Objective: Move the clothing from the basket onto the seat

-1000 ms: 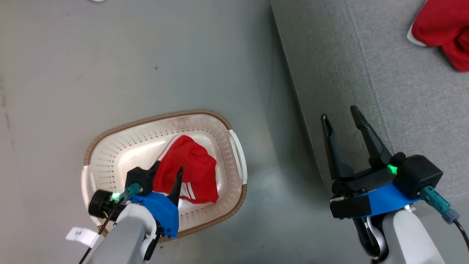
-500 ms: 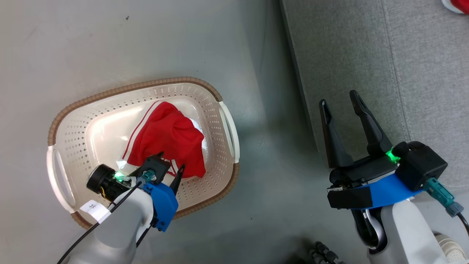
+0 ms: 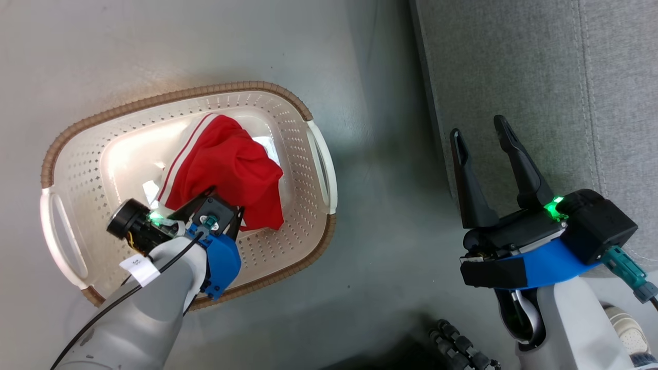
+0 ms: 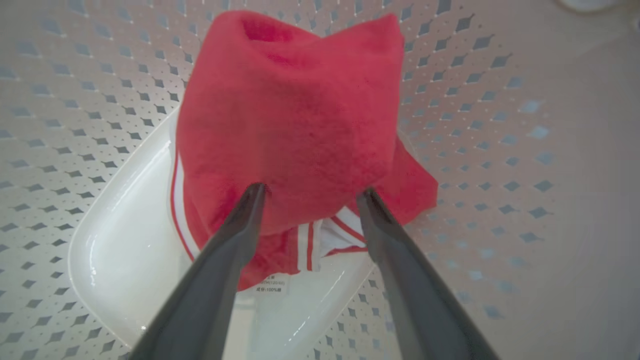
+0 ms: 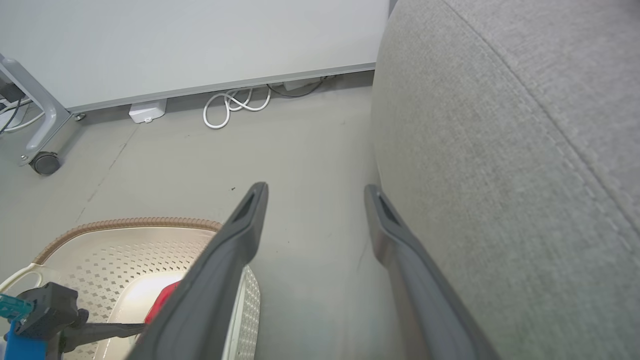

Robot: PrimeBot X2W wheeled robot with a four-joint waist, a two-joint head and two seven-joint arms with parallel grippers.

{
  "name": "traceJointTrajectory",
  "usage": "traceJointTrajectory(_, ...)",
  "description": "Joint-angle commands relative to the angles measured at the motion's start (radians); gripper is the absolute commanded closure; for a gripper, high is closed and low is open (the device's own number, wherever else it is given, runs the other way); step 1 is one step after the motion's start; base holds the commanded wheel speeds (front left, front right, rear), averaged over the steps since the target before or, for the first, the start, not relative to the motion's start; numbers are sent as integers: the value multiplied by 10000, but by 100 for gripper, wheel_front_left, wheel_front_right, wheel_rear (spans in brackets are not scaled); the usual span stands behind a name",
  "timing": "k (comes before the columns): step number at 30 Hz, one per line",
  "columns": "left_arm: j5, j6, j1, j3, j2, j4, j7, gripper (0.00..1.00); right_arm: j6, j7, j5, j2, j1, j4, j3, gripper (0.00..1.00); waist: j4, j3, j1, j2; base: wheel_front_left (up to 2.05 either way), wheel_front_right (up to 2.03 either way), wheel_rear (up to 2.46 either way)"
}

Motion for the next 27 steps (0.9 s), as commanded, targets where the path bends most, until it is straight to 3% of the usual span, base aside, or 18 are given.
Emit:
traceJointTrajectory(1,27,109,-269,-13,-2,52,-54,0,5,-49,36,9,-162,-88,-21,0,-3,131,-1,1,0,0,0)
traceJointTrajectory(11,-453,922,-829,683,-34,28,-87,0,5,-52,43,9,-129,-281,-30,0,3,553,-1,1,0,0,0)
traceJointTrajectory(16,-917,798,-823,1227,-41,-217,-89,0,5,-53,37,9,-172,-274,13,0,55,632,-1,1,0,0,0)
traceJointTrajectory(18,-1121,763,-827,1426,-154,-138,-89,55,5,-53,41,9,-190,-286,6,0,89,652,-1,1,0,0,0)
traceJointTrajectory(21,-1225,764,-944,1558,-274,-79,-90,74,5,-53,12,9,-204,-291,2,0,131,673,-1,1,0,0,0)
traceJointTrajectory(23,-1212,706,-966,1550,-336,-67,-90,100,5,-53,-1,9,-211,-286,-2,0,149,669,-1,1,0,0,0)
traceJointTrajectory(27,-1167,571,-937,1485,-426,72,-91,100,5,-53,-36,9,-213,-274,-5,0,195,648,-1,1,0,0,0)
